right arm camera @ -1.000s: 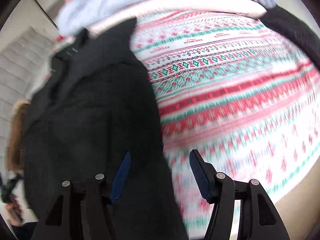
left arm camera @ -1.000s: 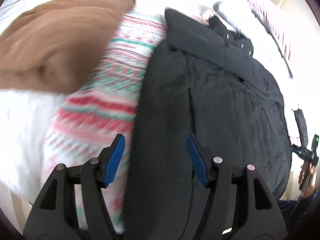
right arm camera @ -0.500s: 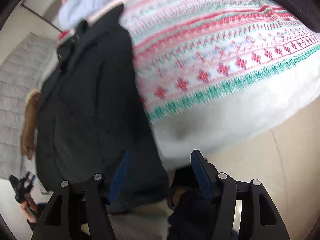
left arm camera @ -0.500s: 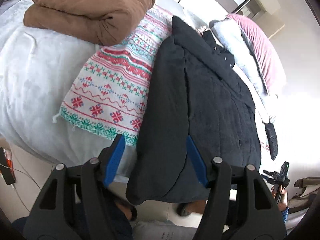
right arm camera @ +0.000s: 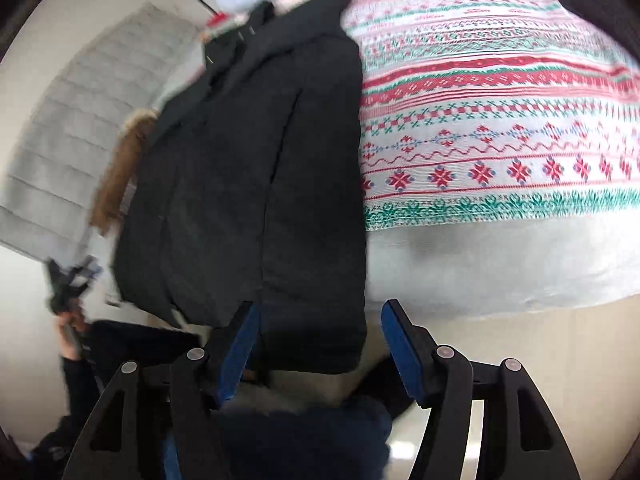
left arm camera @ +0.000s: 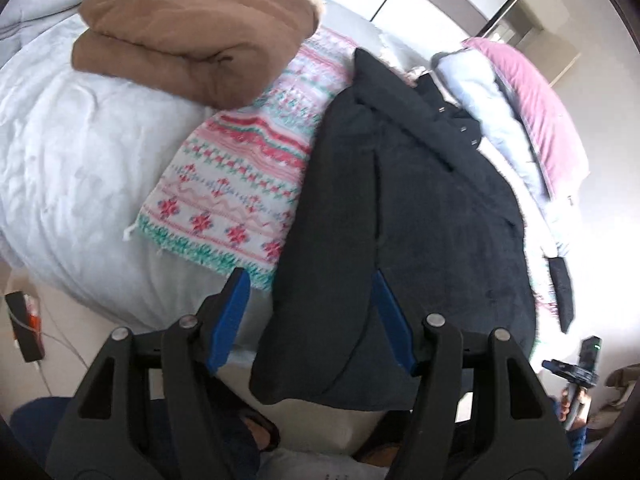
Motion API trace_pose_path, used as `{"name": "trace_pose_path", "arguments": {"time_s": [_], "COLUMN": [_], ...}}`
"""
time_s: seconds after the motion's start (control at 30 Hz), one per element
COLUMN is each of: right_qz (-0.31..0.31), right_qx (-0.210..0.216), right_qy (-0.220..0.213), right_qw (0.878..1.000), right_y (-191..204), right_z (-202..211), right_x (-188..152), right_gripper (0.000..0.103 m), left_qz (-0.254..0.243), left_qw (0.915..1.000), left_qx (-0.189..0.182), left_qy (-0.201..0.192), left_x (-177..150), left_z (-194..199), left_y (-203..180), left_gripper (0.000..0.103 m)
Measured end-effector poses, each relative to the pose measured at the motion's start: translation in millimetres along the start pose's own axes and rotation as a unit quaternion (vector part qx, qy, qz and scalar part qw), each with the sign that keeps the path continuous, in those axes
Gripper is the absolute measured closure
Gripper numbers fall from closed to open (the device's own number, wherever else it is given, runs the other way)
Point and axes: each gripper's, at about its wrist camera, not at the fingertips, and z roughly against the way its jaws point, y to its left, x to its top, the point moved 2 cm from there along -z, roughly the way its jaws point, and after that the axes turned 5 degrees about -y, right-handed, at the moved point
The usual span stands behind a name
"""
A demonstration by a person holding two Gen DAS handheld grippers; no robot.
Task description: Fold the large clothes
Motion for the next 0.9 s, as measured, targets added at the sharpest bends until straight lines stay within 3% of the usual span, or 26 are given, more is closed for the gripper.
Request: {"name": "trace_pose_path", "arguments": {"time_s": [0.17, 0.4, 0.47, 0.53, 0.57, 0.6, 0.67, 0.73, 0.8, 0.87, 0.9], "right_qz": [-0.008, -0.022, -0.024, -0.026, -0.025, -0.022, -0.017, -0.021, -0.02, -0.001, 0.006], "right_qx": [0.066, 0.157, 0.184, 0.192, 0.199, 0.201, 0.194, 0.2, 0.188, 0.167, 0.158], "right_qy": [-0.04, -0.086, -0.102, -0.105, -0.102, -0.101, -0.108, -0.123, -0.127, -0.129, -0.132], "right_qw": [0.997, 0.984, 0.977, 0.975, 0.974, 0.974, 0.975, 0.972, 0.974, 0.978, 0.979], "right_y": [-31, -48, -48, -50, -51, -50, -50, -46, -41, -32, -29], "right_z": [-31, -70, -80, -85, -86, -87, -84, -77, -74, -65, -59], "right_x": [-33, -58, -56, -61, -66, -69, -71, -70, -71, -74, -75], "right_gripper": [0.038, 0.038, 0.038, 0.04, 0.051, 0.069, 0.082, 0.088, 0.091, 0.093, 0.094], "left_qz": [0.082, 0.097, 0.096, 0.085, 0.075, 0.066, 0.048, 0.017, -0.008, -0.021, -0.025], "left_qw": [0.996, 0.9871, 0.9836, 0.9847, 0.9857, 0.9863, 0.9871, 0.988, 0.9904, 0.9945, 0.9952], "left_qx": [-0.034, -0.127, -0.152, -0.152, -0.151, -0.151, -0.153, -0.153, -0.138, -0.102, -0.095], "left_qy": [0.01, 0.013, 0.001, -0.001, -0.005, -0.006, 0.006, 0.001, -0.004, -0.007, -0.008], "left_x": [-22, -54, -55, -57, -59, -61, -66, -70, -71, -72, -71], "left_z": [-14, -41, -40, -40, -39, -39, -40, -39, -41, -44, -42], "left_y": [30, 48, 48, 44, 41, 38, 29, 16, 5, 4, 7], "left_gripper": [0.038, 0.031, 0.022, 0.019, 0.019, 0.019, 0.019, 0.02, 0.028, 0.045, 0.058]}}
